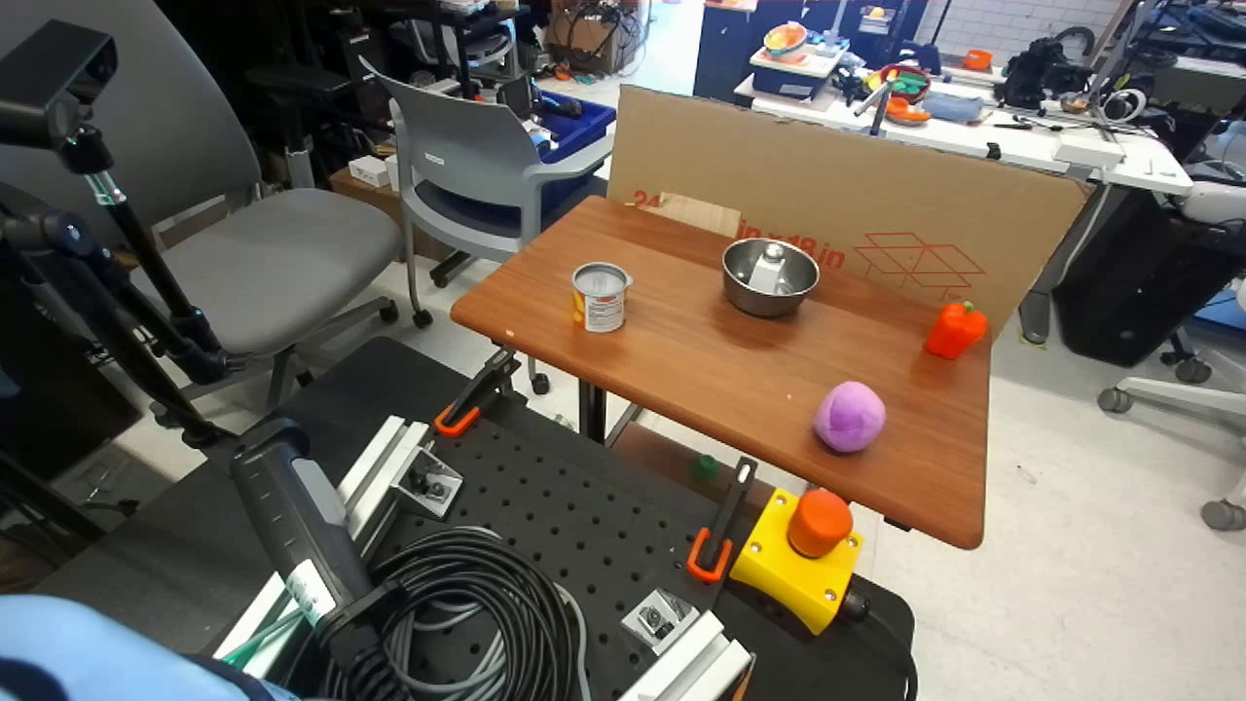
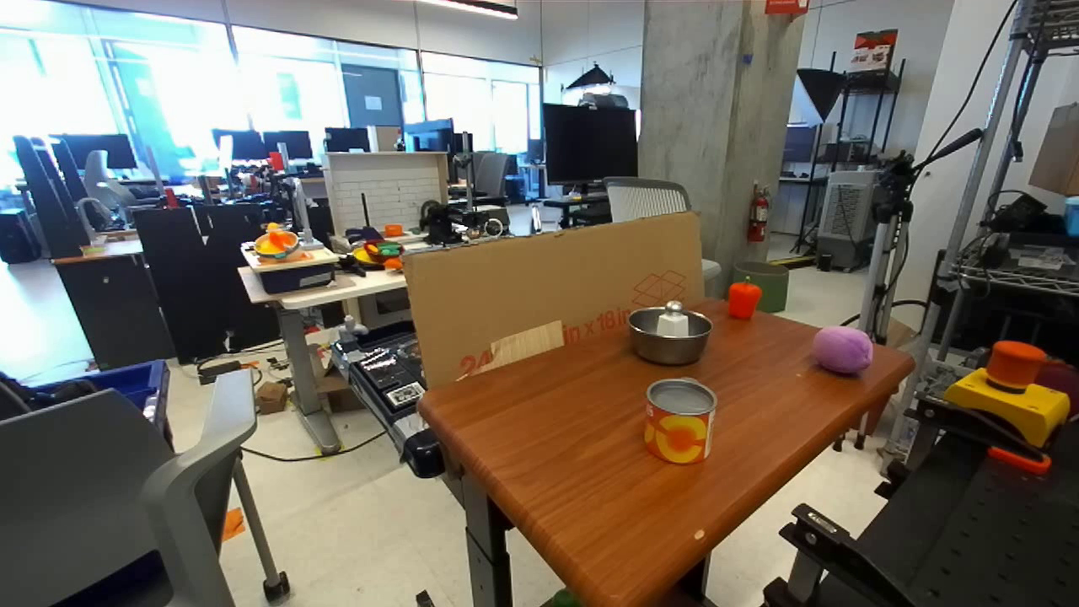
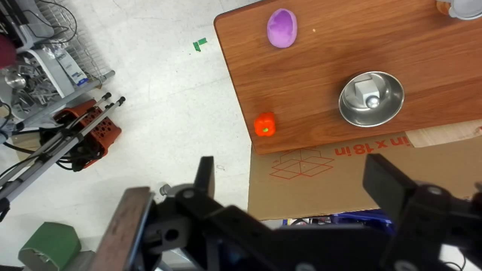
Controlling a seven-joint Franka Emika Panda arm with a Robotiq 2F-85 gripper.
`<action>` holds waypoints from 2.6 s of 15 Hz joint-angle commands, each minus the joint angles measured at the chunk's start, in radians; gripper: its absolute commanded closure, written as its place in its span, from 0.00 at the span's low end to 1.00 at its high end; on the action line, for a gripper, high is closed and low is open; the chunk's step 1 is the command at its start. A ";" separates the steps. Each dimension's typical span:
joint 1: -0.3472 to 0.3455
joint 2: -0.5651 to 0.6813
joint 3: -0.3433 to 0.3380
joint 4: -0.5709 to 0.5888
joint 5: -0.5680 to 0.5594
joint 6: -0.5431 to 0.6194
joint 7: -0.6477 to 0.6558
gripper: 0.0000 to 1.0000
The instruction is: Move the orange object slightly backward to the left
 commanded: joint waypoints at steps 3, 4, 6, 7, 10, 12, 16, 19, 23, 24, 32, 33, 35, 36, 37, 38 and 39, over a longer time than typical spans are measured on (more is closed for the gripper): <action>0.004 0.063 -0.018 0.018 -0.003 0.016 0.029 0.00; 0.000 0.096 -0.022 0.023 -0.004 0.031 0.045 0.00; -0.003 0.176 -0.033 0.040 -0.009 0.067 0.063 0.00; -0.003 0.224 -0.041 0.054 -0.002 0.083 0.070 0.00; -0.009 0.391 -0.065 0.106 0.008 0.144 0.136 0.00; -0.009 0.502 -0.084 0.162 0.018 0.159 0.175 0.00; -0.009 0.693 -0.111 0.293 0.053 0.146 0.218 0.00; -0.011 0.805 -0.122 0.379 0.083 0.140 0.230 0.00; -0.021 0.929 -0.125 0.476 0.128 0.129 0.229 0.00; -0.023 0.955 -0.125 0.493 0.138 0.134 0.232 0.00; -0.052 1.120 -0.097 0.655 0.287 0.064 0.233 0.00; -0.051 1.136 -0.096 0.681 0.284 0.044 0.225 0.00; -0.048 1.171 -0.095 0.732 0.272 0.013 0.201 0.00; -0.047 1.186 -0.092 0.756 0.262 -0.002 0.178 0.00; -0.042 1.199 -0.090 0.773 0.248 0.003 0.150 0.00; -0.040 1.213 -0.087 0.793 0.243 -0.001 0.129 0.00; -0.038 1.224 -0.086 0.808 0.238 0.002 0.112 0.00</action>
